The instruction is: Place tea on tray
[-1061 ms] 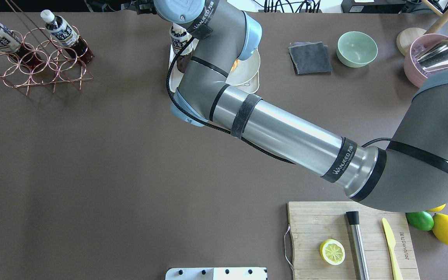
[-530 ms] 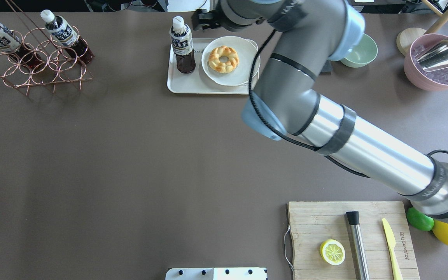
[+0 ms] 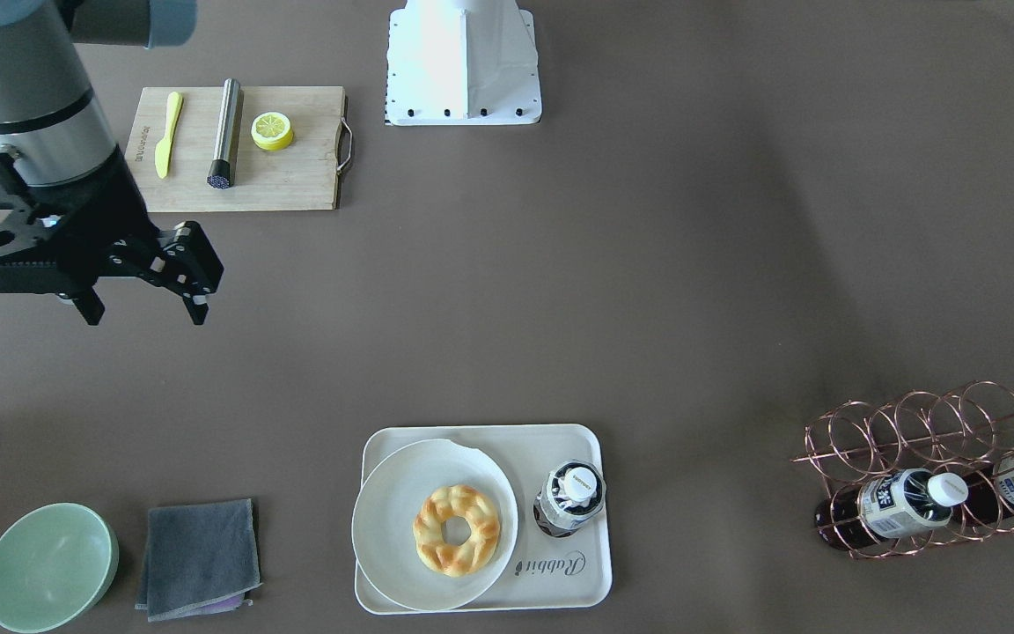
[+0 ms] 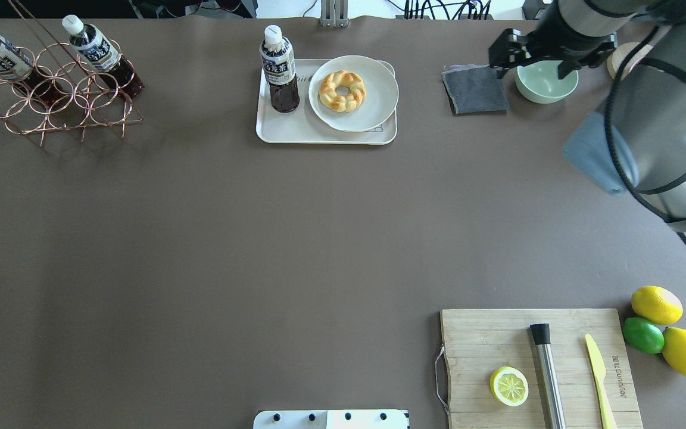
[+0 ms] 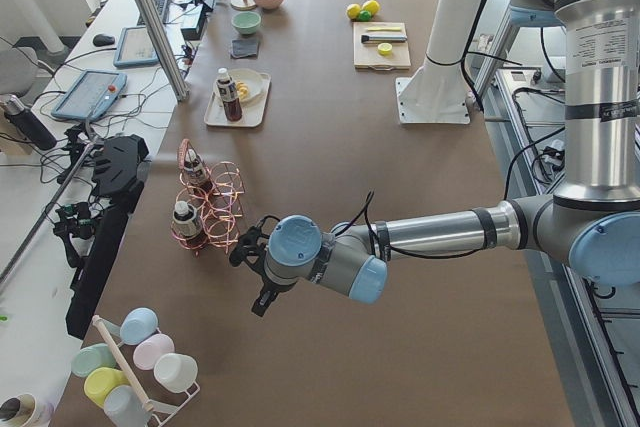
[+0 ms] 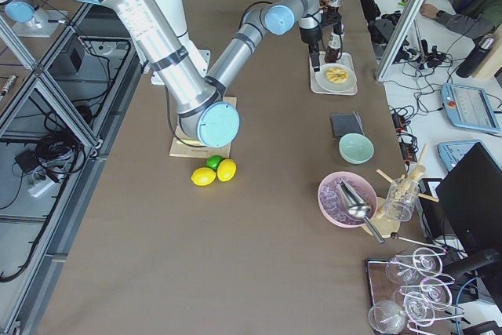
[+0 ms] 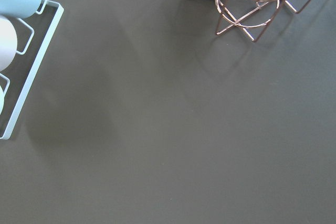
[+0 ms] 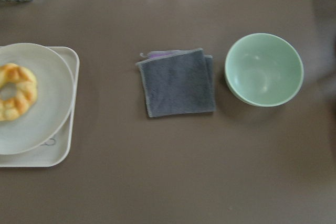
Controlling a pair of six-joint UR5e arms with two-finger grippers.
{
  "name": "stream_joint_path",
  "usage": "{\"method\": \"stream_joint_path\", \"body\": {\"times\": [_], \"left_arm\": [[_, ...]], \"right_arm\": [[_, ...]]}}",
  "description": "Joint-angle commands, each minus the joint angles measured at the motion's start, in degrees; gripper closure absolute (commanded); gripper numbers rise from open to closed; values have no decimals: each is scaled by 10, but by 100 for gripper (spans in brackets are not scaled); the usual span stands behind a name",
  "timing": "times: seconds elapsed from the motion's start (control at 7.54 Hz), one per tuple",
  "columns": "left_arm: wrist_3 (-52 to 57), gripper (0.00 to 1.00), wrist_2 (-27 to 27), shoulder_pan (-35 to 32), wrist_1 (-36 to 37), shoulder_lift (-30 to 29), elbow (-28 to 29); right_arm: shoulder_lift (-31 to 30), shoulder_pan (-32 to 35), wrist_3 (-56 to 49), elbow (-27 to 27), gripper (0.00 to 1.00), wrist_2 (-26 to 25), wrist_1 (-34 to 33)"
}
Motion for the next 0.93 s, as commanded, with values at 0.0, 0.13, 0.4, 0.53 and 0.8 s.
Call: {"method": "stream_joint_path", "body": {"times": [0.0,0.13,0.4,0.53,0.8], "left_arm": [[3,2,68,3,3,32,5],[10,2,52,3,4,50,-2],[7,2,-17,8,8,71,5],[3,2,-17,9,56,61,-3],[5,2,11,30,338,-23,-80]], "right_arm": [[-142,106,-182,38,0,63,-102],[-208,127,-264,30,0,62,-110],[-276,176,-326,10,0,59,-109],[-294,193,-327,8,0,56,-106],[-311,219,-332,-5,0,63,-104]]}}
